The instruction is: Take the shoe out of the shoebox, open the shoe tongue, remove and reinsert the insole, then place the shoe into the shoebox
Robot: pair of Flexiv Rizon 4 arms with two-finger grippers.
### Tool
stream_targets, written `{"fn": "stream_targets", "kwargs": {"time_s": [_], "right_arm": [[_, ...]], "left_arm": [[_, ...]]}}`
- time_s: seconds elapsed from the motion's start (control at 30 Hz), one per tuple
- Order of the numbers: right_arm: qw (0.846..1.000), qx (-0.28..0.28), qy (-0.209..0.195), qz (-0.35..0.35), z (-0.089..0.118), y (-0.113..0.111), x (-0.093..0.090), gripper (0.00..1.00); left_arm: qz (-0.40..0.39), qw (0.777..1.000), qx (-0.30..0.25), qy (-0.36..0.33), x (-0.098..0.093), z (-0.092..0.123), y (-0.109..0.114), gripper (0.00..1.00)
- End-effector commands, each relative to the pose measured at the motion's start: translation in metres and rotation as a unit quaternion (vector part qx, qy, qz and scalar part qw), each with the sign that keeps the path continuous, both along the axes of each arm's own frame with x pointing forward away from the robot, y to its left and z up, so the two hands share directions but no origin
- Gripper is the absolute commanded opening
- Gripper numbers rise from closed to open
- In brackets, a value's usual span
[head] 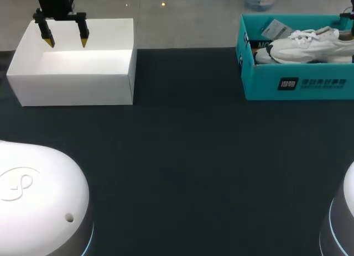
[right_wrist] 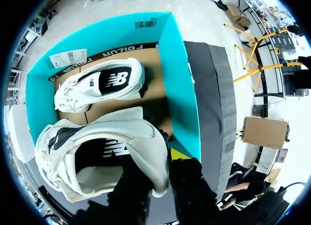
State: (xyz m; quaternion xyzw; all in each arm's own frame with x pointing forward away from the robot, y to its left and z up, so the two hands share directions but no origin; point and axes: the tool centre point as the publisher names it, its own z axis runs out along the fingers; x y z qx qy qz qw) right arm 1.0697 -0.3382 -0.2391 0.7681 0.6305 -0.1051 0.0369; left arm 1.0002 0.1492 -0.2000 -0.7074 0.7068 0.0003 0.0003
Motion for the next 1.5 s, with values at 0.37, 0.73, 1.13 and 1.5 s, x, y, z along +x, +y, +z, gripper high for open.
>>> {"fn": "stream_targets", "kwargs": {"time_s": [0.37,0.73,1.13,1.5], "right_arm": [[1.000,-0.028,-0.014,0.001,0.092,0.008,-0.002,0.00],[0.999,-0.041,-0.017,0.000,0.105,0.019,-0.006,0.00],[0.999,-0.032,-0.025,0.000,0.107,0.022,-0.006,0.00],[0.999,-0.032,-0.025,0.000,0.107,0.022,-0.006,0.00]], "left_arm": [[0.000,1.000,0.000,0.000,0.000,0.000,0.000,1.00],[0.000,1.000,0.000,0.000,0.000,0.000,0.000,1.00],[0.000,1.000,0.000,0.000,0.000,0.000,0.000,1.00],[0.000,1.000,0.000,0.000,0.000,0.000,0.000,1.00]]}}
